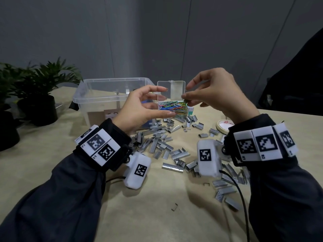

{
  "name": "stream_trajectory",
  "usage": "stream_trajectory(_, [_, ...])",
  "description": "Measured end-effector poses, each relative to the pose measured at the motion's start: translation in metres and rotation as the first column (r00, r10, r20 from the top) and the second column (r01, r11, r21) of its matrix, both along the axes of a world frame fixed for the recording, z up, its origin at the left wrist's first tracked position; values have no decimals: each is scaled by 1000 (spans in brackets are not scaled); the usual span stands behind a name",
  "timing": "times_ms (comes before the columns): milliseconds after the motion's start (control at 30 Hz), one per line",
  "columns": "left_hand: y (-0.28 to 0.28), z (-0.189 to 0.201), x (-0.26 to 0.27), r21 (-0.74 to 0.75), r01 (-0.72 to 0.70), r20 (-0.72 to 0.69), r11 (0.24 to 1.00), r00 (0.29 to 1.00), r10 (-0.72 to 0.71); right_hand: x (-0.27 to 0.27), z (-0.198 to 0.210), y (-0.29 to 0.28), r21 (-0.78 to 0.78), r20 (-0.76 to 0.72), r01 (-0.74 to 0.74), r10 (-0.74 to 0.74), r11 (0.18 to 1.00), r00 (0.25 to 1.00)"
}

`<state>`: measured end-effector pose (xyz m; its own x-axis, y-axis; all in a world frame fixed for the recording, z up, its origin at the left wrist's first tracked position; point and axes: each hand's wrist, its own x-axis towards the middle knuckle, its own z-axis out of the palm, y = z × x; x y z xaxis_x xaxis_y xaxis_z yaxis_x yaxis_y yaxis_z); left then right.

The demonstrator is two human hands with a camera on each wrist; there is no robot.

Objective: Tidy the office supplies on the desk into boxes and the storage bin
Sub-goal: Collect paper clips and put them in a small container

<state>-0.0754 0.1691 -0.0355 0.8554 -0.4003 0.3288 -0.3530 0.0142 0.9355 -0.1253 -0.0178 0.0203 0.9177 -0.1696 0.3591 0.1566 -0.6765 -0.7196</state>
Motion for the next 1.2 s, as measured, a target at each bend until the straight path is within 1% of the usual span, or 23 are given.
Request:
stream_trajectory(100, [0,0,0,4,5,-2,1000,1000,-5,1,-2,1,10,2,-26,26,1000,1000])
stream_trajectory(367, [0,-1,0,16,12,-1,1000,1000,-12,8,-4,-4,15,118,-6,5,1000,993])
stream_trajectory(567, [-1,0,-3,11,51,-16,999,999,-51,8,-2,0,32,214,-103,94,994,972])
stream_trajectory(700, [-1,1,-6,25,84,-21,996,996,-84,7,-1,4,-7,276,-151,147,989,950])
stream_trajectory(833, [-1,3,-7,4,93,-30,996,995,-93,5,1,1,-99,283,-142,165,985,945])
stream_trajectory(1000, [-1,3,-9,15,95,-21,995,995,-95,6,-2,2,-100,292,-206,227,973,929])
stream_trajectory(1100, [-1,4,-9,8,82,-6,997,997,-82,9,-5,4,-166,250,-206,243,964,937])
stream_trajectory(1200, [0,4,-7,-2,73,3,997,997,-73,10,-5,-1,-233,198,-173,221,957,955])
